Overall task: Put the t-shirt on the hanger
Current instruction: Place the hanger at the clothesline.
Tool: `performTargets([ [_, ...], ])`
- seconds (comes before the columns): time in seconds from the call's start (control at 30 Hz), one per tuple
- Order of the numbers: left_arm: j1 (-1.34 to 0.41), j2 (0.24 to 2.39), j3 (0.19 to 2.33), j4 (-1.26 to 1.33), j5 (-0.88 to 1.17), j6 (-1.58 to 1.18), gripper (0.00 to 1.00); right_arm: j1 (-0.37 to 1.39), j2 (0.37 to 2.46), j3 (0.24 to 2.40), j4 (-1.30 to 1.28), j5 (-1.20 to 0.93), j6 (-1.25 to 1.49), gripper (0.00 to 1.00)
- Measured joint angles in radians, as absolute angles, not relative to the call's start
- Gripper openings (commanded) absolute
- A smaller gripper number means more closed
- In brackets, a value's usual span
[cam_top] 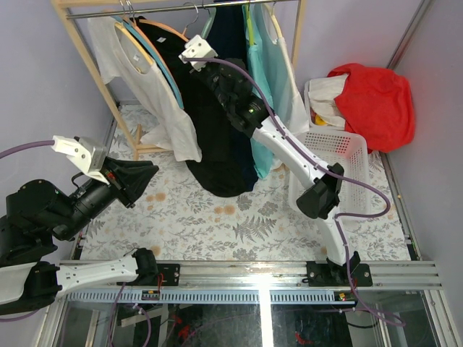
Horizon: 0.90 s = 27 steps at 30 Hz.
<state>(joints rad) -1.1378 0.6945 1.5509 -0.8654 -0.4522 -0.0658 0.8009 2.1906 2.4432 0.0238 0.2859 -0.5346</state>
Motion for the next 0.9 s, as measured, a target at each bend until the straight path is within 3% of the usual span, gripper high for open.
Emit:
performTargets([
  [0.23,-1.138,0.694,1.551,-0.865,-0.452,-0.065,0.19,0.791,2.193,2.430,0.031,0.262,-0.509,0.00],
  [0.3,-1.138,0.694,1.551,-0.865,-0.452,-0.065,0.19,0.789,2.192,2.426,0.036,0.258,-0.507,0.13],
  [0.37,-1.138,0.695,1.551,-0.865,-0.452,-0.065,0.19,0.789,2.191,2.426,0.036,0.255,-0.505,0.35],
  [0.43,-1.138,0.696,1.551,-0.865,-0.452,-0.065,0.19,0.788,2.189,2.426,0.024,0.250,-0.500,0.44],
  [0.67,-1.138,0.703,1.551,-0.865,-0.452,-0.066,0.19,0.770,2.110,2.342,-0.015,0.219,-0.454,0.60],
  [0.9,-1.138,0.735,1.555,-0.866,-0.451,-0.071,0.19,0.750,2.009,2.331,-0.147,0.150,-0.377,0.69],
])
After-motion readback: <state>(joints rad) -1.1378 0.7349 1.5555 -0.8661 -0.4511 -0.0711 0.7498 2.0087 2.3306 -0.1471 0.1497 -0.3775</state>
